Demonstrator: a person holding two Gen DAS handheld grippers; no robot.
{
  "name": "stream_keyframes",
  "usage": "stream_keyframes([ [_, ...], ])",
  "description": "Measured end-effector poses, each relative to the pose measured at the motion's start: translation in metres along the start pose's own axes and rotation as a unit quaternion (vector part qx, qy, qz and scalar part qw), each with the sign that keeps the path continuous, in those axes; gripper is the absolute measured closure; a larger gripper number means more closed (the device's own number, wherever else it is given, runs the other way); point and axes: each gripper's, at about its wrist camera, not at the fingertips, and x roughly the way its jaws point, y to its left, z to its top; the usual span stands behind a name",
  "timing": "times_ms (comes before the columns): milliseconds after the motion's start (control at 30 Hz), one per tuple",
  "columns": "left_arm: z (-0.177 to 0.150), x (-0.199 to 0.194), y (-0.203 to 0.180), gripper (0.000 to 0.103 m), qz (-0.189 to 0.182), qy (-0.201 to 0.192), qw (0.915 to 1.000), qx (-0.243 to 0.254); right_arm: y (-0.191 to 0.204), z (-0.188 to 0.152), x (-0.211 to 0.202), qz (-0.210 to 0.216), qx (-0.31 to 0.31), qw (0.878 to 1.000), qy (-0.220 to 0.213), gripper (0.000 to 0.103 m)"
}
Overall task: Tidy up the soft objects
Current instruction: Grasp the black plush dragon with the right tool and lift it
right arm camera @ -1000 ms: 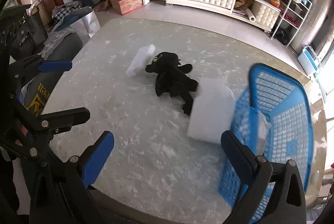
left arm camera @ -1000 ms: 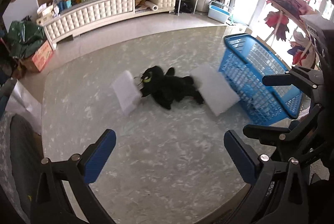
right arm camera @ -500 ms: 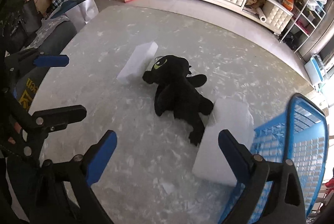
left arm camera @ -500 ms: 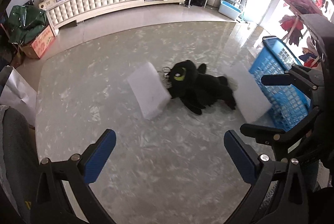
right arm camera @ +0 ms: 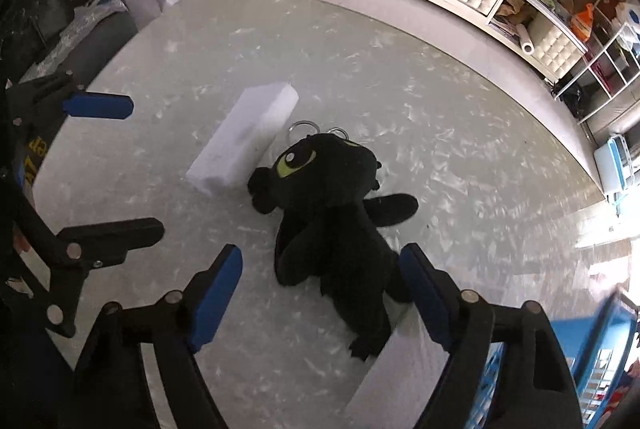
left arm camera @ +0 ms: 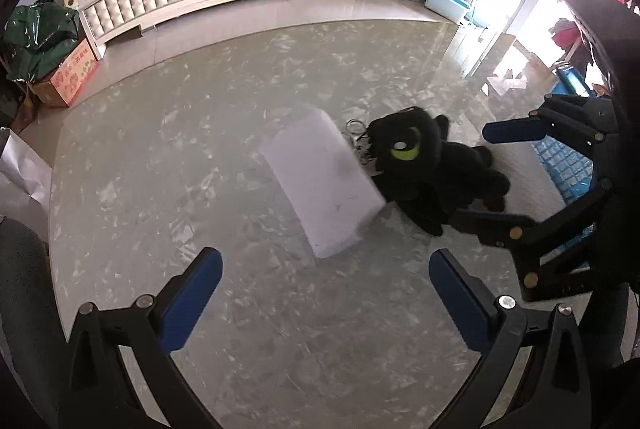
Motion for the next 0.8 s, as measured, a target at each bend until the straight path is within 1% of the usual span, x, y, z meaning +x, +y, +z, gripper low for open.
stream_keyframes([
  [100,-0.001,0.008,0.008,0.0,-0.001,0.003,1.0,-0.009,-0.005,0.004,0.014,0.003,0.003,1.0,0.016,0.035],
  [233,-0.005,0.013,0.014,0.0,0.001,0.008,0.9999,-0.011,-0.006,0.008,0.029,0.0,-0.006,1.0,0.026,0.038],
  [400,-0.009,0.016,0.017,0.0,-0.007,0.007,0.9998,-0.017,-0.008,0.008,0.038,-0.003,-0.008,0.999,0.033,0.043],
  [433,-0.009,0.017,0.018,0.0,-0.008,0.007,0.9998,-0.018,-0.007,0.007,0.039,-0.006,-0.006,0.999,0.032,0.045],
  [467,-0.009,0.018,0.018,0.0,-0.01,0.007,0.9997,-0.02,-0.007,0.006,0.037,0.001,-0.02,1.0,0.016,0.045],
  [500,-0.011,0.018,0.017,0.0,-0.014,0.008,0.9997,-0.019,-0.006,0.004,0.037,0.0,-0.021,1.0,0.014,0.048],
  [533,-0.012,0.018,0.016,0.0,-0.016,0.01,0.9997,-0.016,-0.004,0.002,0.037,0.001,-0.024,1.0,0.014,0.052],
  [600,-0.016,0.016,0.014,0.0,-0.015,0.009,0.9998,-0.009,0.0,-0.001,0.035,0.005,-0.027,1.0,0.012,0.056],
  [733,-0.017,0.009,0.013,0.0,-0.017,0.005,0.9998,-0.007,0.011,-0.009,0.026,0.029,-0.024,0.999,0.015,0.06],
  [800,-0.016,0.004,0.015,0.0,-0.016,0.001,0.9998,-0.008,0.015,-0.014,0.021,0.034,-0.022,0.999,0.015,0.061],
])
